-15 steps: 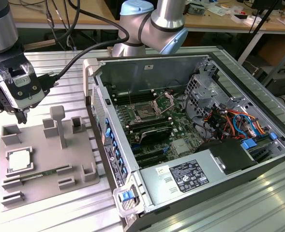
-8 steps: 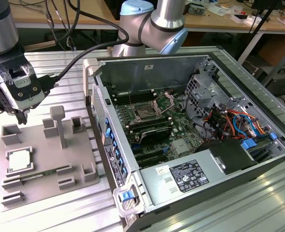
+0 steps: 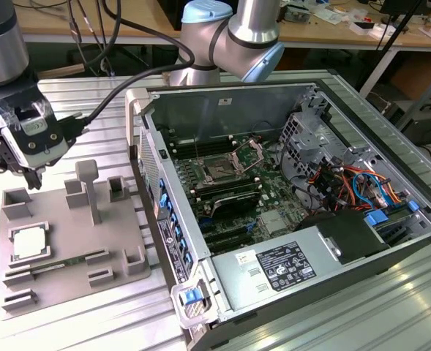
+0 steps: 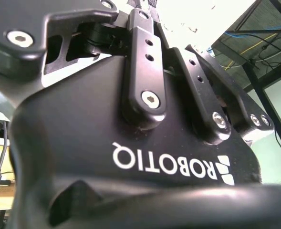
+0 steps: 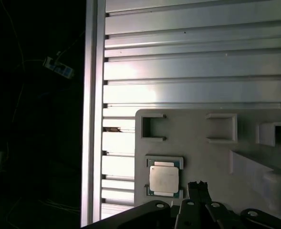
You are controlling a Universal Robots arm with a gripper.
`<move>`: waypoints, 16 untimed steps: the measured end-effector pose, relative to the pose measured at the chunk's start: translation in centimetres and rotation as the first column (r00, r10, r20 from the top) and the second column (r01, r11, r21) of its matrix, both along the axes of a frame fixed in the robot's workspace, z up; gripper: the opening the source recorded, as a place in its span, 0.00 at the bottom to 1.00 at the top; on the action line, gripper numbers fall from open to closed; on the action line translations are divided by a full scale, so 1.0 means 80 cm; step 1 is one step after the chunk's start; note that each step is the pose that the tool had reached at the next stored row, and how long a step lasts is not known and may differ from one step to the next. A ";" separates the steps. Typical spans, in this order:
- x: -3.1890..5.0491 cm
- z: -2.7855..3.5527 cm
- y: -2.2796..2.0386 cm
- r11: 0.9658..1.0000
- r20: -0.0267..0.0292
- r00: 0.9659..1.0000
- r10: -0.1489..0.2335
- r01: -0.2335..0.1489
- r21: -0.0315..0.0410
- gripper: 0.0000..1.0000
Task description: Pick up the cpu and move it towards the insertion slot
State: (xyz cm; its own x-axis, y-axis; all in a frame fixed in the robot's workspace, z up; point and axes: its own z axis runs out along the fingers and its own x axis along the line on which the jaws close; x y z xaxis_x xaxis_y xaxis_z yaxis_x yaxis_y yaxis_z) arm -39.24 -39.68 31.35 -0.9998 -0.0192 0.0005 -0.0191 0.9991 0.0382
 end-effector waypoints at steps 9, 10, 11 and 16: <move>0.000 -0.0022 0.0000 1.000 0.000 1.000 0.000 0.000 0.000 0.11; 0.000 -0.0024 0.0000 1.000 0.000 1.000 0.000 0.000 0.000 0.11; 0.000 -0.0028 0.0000 1.000 0.000 1.000 0.000 0.000 0.000 0.11; 0.000 -0.0047 0.0000 1.000 0.000 1.000 0.000 0.000 0.000 0.11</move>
State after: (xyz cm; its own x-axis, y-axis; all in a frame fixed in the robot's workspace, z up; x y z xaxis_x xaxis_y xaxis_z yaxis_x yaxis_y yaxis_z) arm -39.24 -39.68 30.97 -0.9998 -0.0192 0.0005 -0.0191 0.9991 0.0382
